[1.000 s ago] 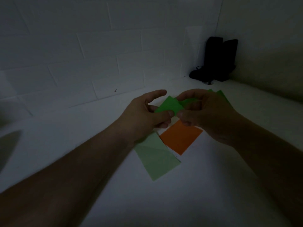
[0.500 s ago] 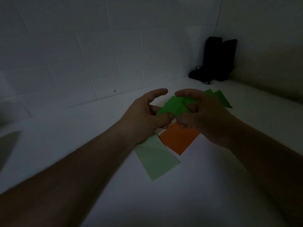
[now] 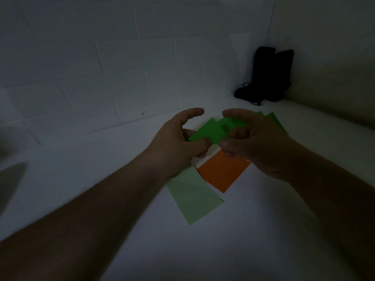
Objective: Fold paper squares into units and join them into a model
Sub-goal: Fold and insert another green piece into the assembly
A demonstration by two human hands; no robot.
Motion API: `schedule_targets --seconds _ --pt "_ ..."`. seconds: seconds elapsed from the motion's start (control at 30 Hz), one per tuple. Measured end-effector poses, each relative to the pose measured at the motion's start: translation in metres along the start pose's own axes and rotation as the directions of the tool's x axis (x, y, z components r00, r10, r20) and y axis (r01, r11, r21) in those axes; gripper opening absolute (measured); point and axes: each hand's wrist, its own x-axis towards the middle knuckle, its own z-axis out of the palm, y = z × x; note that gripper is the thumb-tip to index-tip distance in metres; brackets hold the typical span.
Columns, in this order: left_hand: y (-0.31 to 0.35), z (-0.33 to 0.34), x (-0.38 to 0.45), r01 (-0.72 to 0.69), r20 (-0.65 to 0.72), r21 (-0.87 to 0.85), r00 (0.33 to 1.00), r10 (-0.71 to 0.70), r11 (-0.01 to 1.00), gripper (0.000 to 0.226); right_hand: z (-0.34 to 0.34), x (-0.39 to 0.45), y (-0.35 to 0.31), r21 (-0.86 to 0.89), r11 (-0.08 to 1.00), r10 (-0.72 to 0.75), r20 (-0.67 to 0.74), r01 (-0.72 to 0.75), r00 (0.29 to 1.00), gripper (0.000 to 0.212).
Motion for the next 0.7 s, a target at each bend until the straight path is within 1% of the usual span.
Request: schedule_targets --seconds 0.1,0.23,0.37,0.6,0.7 --pt "-0.0007 -0.0006 0.0003 0.001 -0.014 0.029 1.000 -0.001 1.000 0.069 -0.0020 -0.0001 0.0015 -0.044 0.999 -0.021 -0.002 0.021 1.000 0.068" --pt "-0.0004 -0.0006 -0.0007 0.006 -0.021 0.012 1.000 -0.006 1.000 0.069 -0.0052 0.0020 0.0033 -0.073 0.997 -0.036 -0.043 0.033 0.998 0.062" --pt "0.0033 0.0022 -0.0054 -0.021 -0.025 0.072 0.999 0.023 0.997 0.080 -0.0022 0.0014 0.0028 -0.126 0.991 -0.042 -0.035 0.037 0.999 0.056" --pt "0.0023 0.0016 -0.0042 0.021 -0.025 0.090 1.000 -0.019 0.996 0.083 -0.0017 0.0012 0.0016 -0.157 0.987 -0.040 -0.038 0.034 0.998 0.061" --pt "0.0010 -0.0008 -0.0016 0.036 -0.032 0.047 0.999 -0.035 0.998 0.081 -0.0050 0.0017 0.0016 -0.121 0.992 -0.039 -0.048 0.033 0.998 0.063"
